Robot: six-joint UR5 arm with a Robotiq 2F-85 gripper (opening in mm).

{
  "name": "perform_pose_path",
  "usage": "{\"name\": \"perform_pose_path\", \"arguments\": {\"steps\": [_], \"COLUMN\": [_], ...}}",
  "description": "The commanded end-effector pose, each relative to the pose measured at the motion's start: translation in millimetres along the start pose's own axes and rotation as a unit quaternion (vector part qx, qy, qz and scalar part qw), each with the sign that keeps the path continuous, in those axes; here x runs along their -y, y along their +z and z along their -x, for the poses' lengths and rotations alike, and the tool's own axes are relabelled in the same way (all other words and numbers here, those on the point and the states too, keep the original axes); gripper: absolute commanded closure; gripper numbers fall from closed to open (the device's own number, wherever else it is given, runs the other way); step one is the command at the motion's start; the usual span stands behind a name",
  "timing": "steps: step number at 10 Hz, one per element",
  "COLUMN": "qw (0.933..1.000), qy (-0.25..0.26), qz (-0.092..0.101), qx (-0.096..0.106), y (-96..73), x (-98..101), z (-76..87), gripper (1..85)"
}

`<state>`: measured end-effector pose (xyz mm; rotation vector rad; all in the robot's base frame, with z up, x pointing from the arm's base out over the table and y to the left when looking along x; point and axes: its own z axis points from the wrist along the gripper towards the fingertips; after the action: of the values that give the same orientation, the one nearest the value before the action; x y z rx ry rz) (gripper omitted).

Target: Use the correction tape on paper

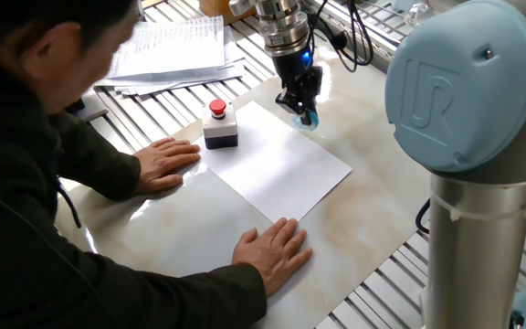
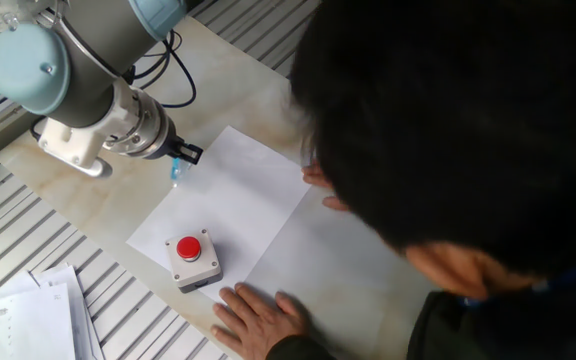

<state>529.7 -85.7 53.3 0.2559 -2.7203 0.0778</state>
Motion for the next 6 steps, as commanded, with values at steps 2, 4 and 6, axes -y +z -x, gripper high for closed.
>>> {"name": "perform_pose_path", "arguments": {"steps": [2,4,6], "qw": [1.0,1.0,1.0], "qy": [-0.001,-0.003,-0.003], "qz": [0.005,0.005,0.006], "qx": [0.003,0.003,0.003], "y": [3.2,4.7,6.3], "x": [-1.7,-2.0,-3.9], "z": [7.0,7.9,8.7], "gripper": [84.0,84.0,84.0]}}
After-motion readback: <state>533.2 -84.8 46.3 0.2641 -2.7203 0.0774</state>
